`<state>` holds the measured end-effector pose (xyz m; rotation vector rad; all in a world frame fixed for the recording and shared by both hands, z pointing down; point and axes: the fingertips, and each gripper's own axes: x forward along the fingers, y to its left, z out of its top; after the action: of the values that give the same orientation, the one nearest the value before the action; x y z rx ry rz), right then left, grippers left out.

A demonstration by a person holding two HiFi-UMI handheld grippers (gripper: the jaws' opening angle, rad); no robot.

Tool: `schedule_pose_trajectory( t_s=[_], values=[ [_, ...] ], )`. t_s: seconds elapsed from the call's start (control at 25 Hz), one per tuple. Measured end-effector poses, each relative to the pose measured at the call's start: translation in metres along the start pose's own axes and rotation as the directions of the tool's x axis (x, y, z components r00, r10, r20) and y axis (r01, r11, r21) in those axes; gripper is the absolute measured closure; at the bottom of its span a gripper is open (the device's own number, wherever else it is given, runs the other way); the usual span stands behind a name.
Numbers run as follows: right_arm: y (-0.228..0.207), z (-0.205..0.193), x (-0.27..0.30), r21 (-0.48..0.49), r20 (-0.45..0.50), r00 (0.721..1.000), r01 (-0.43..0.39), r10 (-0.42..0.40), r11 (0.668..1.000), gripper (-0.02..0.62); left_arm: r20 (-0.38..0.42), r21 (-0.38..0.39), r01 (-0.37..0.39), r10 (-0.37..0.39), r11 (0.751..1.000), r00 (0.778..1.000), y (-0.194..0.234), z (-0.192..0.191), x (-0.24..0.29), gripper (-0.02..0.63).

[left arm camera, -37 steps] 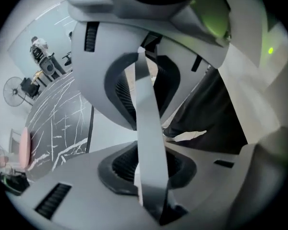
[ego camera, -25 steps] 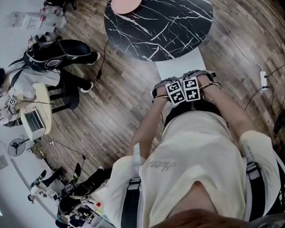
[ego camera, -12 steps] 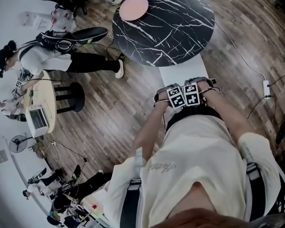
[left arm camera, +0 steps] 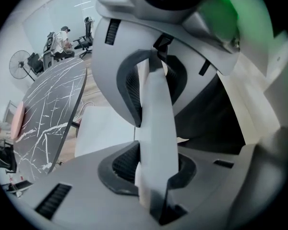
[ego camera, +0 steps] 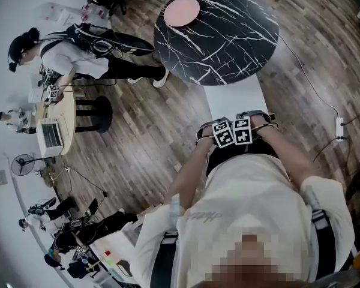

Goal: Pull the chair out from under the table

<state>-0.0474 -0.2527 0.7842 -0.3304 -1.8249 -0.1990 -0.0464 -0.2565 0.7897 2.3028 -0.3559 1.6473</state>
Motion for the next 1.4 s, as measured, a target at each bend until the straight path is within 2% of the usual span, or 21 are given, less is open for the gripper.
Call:
schedule_pose_trajectory(
  t_s=[0.16,0.4,1.04,1.24,1.4],
  values=[
    [0.010,0.000,-0.001,-0.015,-0.002,1.000,-0.002,0.002,1.000,0.509,0.013,-0.025,-0.010,0.010,1.000,1.000,-0.010,0.001,0.001,0.515],
    [0.027,0.000,0.004,0.002,-0.007,1.000,0.005,-0.005,1.000,0.508,0.020,-0.014,-0.009,0.010,1.000,1.000,-0.027,-0.003,0.004,0.515],
    [0.092,0.009,0.011,0.151,-0.008,0.998,0.060,-0.059,0.987,0.505,0.019,0.099,0.022,-0.024,0.995,1.000,-0.091,-0.018,0.008,0.512],
    [0.117,0.004,0.007,0.158,-0.021,0.999,0.049,-0.047,0.986,0.504,0.028,0.102,0.039,-0.042,0.994,0.999,-0.117,-0.014,0.008,0.512],
    [0.137,0.010,0.009,0.180,-0.016,1.000,0.009,-0.006,0.984,0.505,0.012,0.107,0.084,-0.085,0.991,0.996,-0.135,-0.021,0.007,0.512]
  ],
)
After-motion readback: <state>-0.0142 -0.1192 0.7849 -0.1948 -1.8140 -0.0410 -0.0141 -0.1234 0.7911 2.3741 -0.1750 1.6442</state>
